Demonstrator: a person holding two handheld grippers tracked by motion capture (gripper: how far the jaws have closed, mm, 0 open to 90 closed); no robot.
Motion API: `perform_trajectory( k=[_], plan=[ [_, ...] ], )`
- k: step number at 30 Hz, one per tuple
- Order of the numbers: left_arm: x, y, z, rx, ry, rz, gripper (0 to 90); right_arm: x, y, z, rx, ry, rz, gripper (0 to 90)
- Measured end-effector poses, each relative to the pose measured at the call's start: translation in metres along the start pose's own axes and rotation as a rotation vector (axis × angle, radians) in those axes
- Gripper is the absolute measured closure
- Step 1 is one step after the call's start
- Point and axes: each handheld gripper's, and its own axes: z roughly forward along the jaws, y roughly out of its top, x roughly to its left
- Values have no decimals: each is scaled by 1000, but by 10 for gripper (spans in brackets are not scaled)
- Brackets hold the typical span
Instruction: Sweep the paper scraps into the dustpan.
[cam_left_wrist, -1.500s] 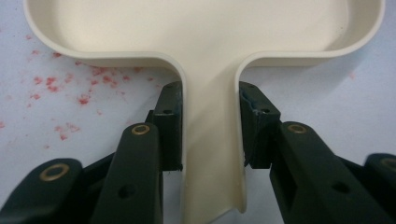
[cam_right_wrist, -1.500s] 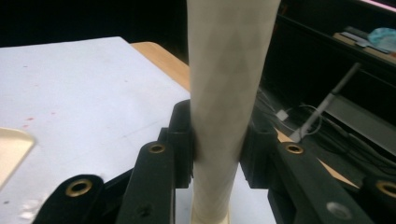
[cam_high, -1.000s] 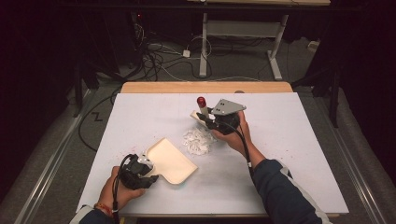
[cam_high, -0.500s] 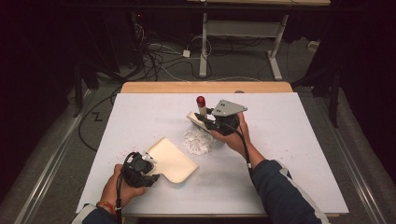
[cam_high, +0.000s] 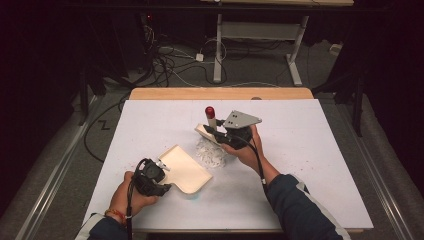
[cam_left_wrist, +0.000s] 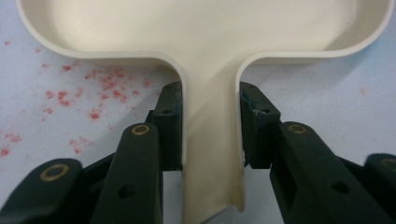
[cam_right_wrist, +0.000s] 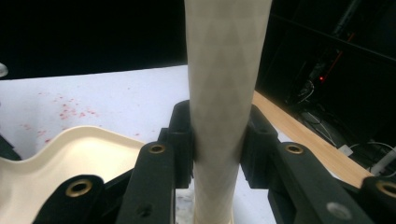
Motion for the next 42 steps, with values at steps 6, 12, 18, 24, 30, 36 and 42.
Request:
perform_trajectory(
  k=[6,12,18,24,30,36,42],
  plan=[
    [0,6,1,4,5,9,632,13,4,4,-16,31,6,705],
    [0,12,3,-4,-4,6,632,27,10,7,-29,74,11,706],
    [-1,16,4,-6,-7,6,631,43,16,9,-39,120,7,706],
    [-2,16,6,-18,-5,1,631,58,24,13,-44,144,-29,706],
    [-1,14,7,-17,-9,7,631,49,34,5,-59,90,-40,706],
    [0,13,7,-24,-13,2,631,35,37,-15,-67,52,-8,706],
    [0,12,7,-23,-8,6,632,23,35,-45,-40,-4,21,706]
  ],
)
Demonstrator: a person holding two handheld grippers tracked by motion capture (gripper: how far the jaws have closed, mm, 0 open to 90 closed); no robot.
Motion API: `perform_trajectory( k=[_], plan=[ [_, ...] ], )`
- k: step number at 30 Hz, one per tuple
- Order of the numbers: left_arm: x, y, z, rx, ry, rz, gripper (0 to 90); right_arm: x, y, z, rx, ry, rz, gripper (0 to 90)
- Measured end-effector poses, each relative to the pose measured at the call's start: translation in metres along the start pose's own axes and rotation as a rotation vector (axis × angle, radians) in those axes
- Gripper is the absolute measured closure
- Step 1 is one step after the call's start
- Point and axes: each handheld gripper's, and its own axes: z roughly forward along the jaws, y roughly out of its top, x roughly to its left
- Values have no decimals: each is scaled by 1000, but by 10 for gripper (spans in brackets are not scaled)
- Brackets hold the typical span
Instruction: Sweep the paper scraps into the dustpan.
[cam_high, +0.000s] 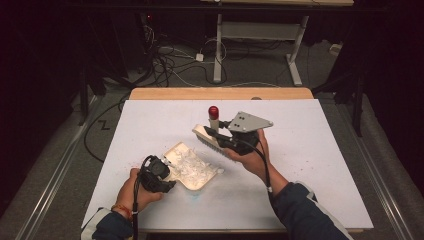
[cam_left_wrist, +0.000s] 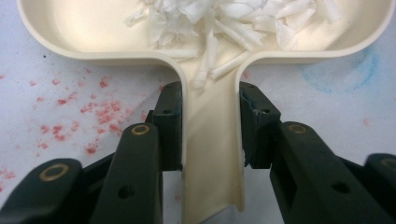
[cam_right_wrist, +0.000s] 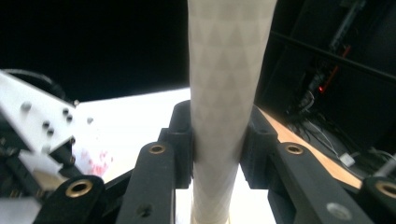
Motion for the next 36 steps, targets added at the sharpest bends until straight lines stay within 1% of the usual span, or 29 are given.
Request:
perform_trajectory(
  k=[3,5,7,8,11,12,14,17,19,21,23,25,26,27,29,30,31,33,36],
  plan=[
    [0,0,0,2,-3,-2,632,-3,-6,-20,34,-13,0,706],
    [0,0,0,1,-2,-4,632,-4,-10,-37,51,-20,21,706],
    [0,-1,0,2,0,-1,632,-2,-13,-52,74,-22,20,706],
    [0,-1,-1,6,0,5,632,1,-14,-58,89,-17,14,706],
    [0,-3,-1,9,-4,4,632,7,-20,-75,131,2,-1,706],
    [0,-3,-2,13,-1,7,632,9,-21,-78,147,10,-5,706],
    [0,-4,-2,13,-1,4,633,13,-26,-83,170,22,3,706],
    [0,-4,-3,17,1,7,632,20,-34,-80,187,55,18,706],
    [-1,-5,-3,15,3,5,632,23,-36,-74,187,58,21,706],
    [-2,-5,-3,15,2,2,633,26,-36,-68,172,55,28,706],
    [-2,-5,-3,16,4,5,632,29,-33,-61,156,68,38,706],
    [-2,-5,-3,16,5,7,632,31,-30,-53,137,70,35,706],
    [-2,-5,-3,15,5,6,633,32,-29,-47,126,78,45,706],
    [-2,-5,-3,14,5,3,632,32,-28,-43,125,82,47,706],
    [-2,-5,-3,14,6,7,632,34,-26,-33,109,65,30,706],
    [-2,-5,-3,15,5,8,632,34,-26,-30,109,64,29,706],
    [-2,-5,-3,14,4,8,632,33,-25,-26,109,73,31,706],
    [-1,-5,-3,15,1,9,632,34,-24,-25,102,86,39,706],
    [0,-6,-2,11,-4,9,632,33,-20,-28,88,98,35,706]
  ],
)
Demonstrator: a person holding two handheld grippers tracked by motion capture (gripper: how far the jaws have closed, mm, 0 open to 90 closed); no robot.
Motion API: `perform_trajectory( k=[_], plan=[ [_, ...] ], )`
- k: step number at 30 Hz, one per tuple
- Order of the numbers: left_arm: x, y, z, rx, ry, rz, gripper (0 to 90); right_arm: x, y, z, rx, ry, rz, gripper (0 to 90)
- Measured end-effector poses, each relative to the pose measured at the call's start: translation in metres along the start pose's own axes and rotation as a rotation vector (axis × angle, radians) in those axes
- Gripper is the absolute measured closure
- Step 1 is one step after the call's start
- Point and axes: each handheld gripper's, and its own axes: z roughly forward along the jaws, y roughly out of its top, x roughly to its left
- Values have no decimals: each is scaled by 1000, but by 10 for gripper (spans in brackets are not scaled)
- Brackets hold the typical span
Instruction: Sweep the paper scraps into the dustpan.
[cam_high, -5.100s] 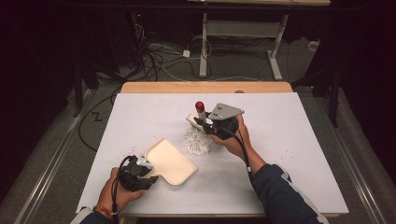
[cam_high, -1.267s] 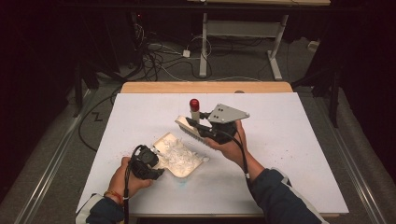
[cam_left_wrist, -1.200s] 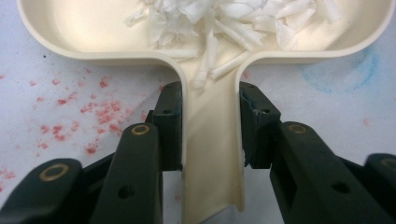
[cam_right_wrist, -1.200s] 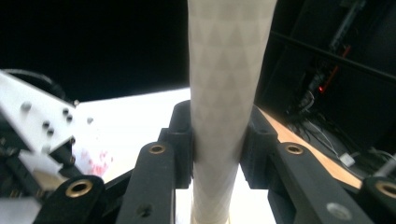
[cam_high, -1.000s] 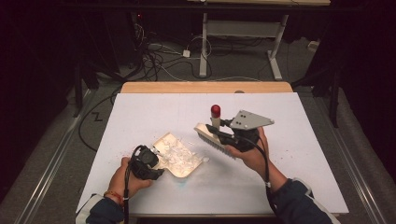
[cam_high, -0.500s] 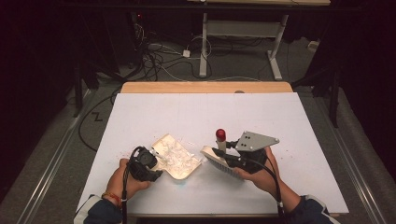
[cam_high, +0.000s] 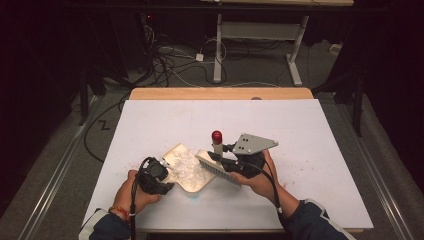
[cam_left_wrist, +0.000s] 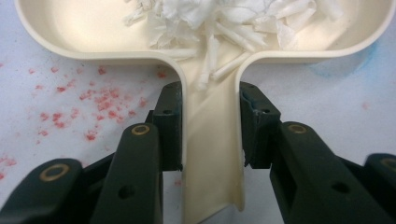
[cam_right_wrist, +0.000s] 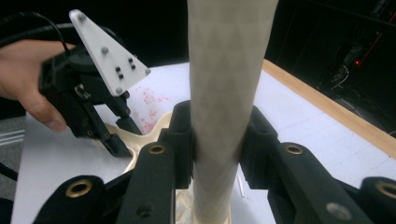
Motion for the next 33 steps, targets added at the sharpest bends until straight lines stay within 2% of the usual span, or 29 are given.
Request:
perform_trajectory(
  k=[5,8,11,14,17,19,22,25,29,31,33],
  plan=[
    [-1,0,0,1,4,0,632,-5,10,-14,-17,8,3,705],
    [0,0,0,1,-1,-3,632,-10,16,-22,-42,-4,5,705],
    [0,0,0,-1,-4,-10,632,-17,19,-24,-55,3,25,705],
    [1,0,0,-2,-5,-12,632,-20,20,-21,-50,-48,7,705],
    [1,0,0,-3,-8,-19,632,-25,19,-10,-46,-77,-18,705],
    [1,1,0,-1,-8,-17,632,-31,16,2,-45,-112,-32,705],
    [2,1,0,1,-9,-14,632,-40,12,20,-55,-132,-40,705],
    [2,2,1,1,-6,-10,632,-46,10,39,-51,-171,-75,705],
    [2,2,1,0,-9,-8,633,-51,8,62,-32,-176,-71,706],
    [2,2,1,-3,-10,-8,632,-50,5,70,-18,-162,-64,706],
    [2,2,1,-3,-8,-6,632,-45,3,74,-23,-120,-46,705]
  ],
)
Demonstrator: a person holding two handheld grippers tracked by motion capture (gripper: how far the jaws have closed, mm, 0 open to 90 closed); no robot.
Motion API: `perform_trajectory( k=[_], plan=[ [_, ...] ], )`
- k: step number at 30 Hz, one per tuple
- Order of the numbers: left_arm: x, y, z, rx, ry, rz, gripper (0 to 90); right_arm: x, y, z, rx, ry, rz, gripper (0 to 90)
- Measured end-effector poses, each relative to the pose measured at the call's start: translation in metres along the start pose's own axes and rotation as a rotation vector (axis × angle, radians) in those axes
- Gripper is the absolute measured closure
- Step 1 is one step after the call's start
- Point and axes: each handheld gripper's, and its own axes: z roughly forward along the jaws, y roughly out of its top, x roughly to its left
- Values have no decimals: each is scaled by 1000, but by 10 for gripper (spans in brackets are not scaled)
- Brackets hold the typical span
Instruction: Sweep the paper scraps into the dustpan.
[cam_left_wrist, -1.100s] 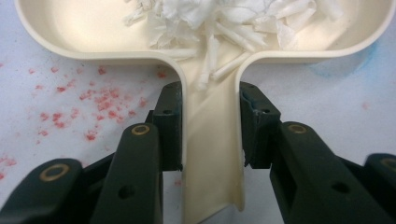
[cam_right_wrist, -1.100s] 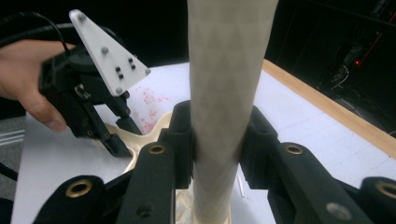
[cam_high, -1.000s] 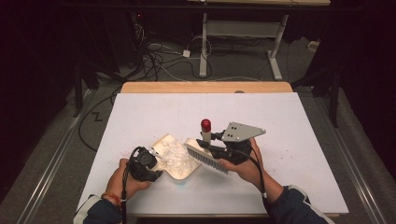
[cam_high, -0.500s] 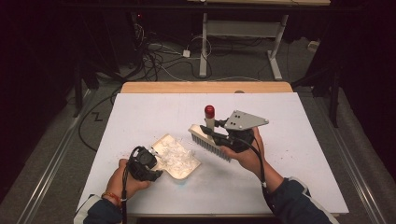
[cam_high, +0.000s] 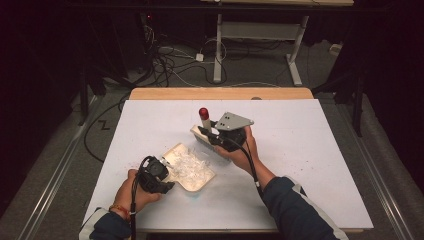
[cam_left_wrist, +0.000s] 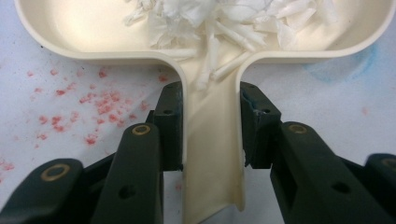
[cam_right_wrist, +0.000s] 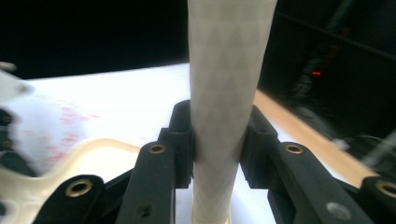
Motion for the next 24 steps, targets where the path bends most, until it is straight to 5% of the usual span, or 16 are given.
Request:
perform_trajectory(
  k=[5,13,18,24],
  plan=[
    [-1,0,0,1,0,1,632,22,1,-2,-33,115,-13,705],
    [-1,-1,-1,2,6,1,632,44,4,-13,-73,189,-33,706],
    [-1,-1,-1,0,3,3,632,45,9,-19,-89,175,-41,705],
    [-1,-3,-1,-2,0,2,632,33,16,-30,-137,138,6,705]
  ],
)
